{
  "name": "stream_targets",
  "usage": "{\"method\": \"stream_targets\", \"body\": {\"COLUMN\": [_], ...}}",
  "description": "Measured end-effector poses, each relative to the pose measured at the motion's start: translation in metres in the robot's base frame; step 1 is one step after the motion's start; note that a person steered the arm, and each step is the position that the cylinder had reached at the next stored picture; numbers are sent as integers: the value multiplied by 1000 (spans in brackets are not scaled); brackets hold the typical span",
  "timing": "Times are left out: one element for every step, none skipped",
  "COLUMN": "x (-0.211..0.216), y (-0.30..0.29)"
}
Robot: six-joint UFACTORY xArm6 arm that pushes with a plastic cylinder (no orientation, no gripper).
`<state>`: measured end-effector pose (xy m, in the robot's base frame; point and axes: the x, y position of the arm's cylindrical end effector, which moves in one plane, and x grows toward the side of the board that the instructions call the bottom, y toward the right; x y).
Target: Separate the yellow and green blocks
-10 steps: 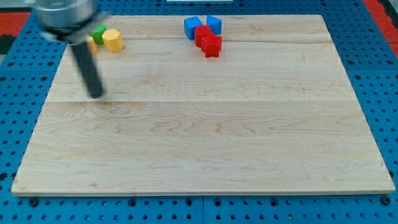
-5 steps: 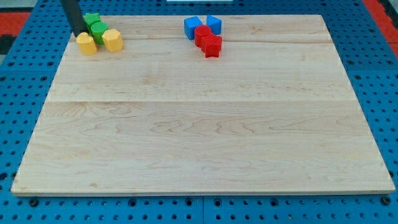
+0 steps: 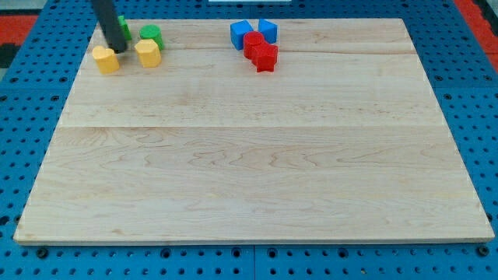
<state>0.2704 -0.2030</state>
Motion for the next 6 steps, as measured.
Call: {"method": "stream_targets", "body": {"x": [22, 31, 0, -1, -5, 10], "y": [4, 23, 67, 60, 116, 131]}}
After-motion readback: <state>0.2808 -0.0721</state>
